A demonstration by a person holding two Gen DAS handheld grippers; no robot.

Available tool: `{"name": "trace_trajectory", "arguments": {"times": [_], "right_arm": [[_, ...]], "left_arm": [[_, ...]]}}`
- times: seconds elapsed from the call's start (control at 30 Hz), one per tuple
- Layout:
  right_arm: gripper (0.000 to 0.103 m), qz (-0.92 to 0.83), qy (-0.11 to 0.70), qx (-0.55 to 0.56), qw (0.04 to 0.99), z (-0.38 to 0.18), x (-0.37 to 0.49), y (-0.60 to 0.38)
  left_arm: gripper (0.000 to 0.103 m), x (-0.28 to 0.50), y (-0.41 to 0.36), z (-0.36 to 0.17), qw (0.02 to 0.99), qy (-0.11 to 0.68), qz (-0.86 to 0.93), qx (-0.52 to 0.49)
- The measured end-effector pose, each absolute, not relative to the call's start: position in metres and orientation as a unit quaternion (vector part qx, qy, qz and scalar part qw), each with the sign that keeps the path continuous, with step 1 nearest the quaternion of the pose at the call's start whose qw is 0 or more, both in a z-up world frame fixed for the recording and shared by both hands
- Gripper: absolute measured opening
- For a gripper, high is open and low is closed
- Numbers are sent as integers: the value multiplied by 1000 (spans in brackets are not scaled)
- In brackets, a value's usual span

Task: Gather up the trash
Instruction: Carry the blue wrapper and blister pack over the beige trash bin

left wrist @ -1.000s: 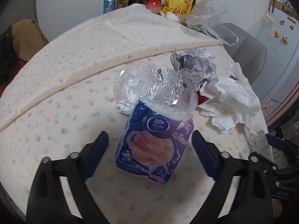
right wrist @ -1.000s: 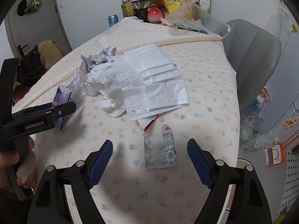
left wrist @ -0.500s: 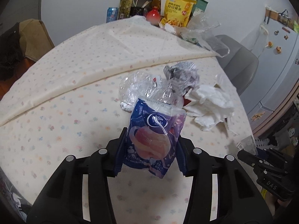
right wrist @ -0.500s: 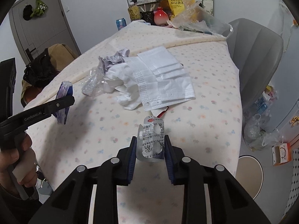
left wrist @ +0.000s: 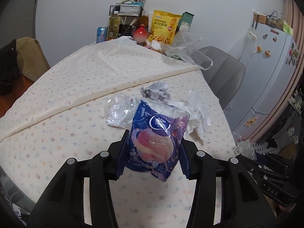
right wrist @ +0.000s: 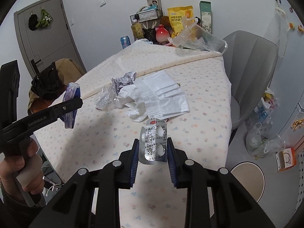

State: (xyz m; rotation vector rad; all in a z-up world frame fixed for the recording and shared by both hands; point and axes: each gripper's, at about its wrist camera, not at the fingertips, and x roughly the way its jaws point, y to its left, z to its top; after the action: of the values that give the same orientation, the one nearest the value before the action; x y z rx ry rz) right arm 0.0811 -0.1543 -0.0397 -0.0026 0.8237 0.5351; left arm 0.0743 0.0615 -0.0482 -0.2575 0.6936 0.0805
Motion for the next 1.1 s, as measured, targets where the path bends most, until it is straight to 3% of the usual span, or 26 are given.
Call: {"name": "trace_trajectory", "arguments": {"times": [0.57,1.1], "right_arm": [[28,183,392,62,900,-47,90,-243],[29,82,414,138,896,-94,113,-352]], "left_arm": [[47,111,-14,-42,934,348,-27,-77],[47,169,-105,-62,919,383,-86,-34]]}}
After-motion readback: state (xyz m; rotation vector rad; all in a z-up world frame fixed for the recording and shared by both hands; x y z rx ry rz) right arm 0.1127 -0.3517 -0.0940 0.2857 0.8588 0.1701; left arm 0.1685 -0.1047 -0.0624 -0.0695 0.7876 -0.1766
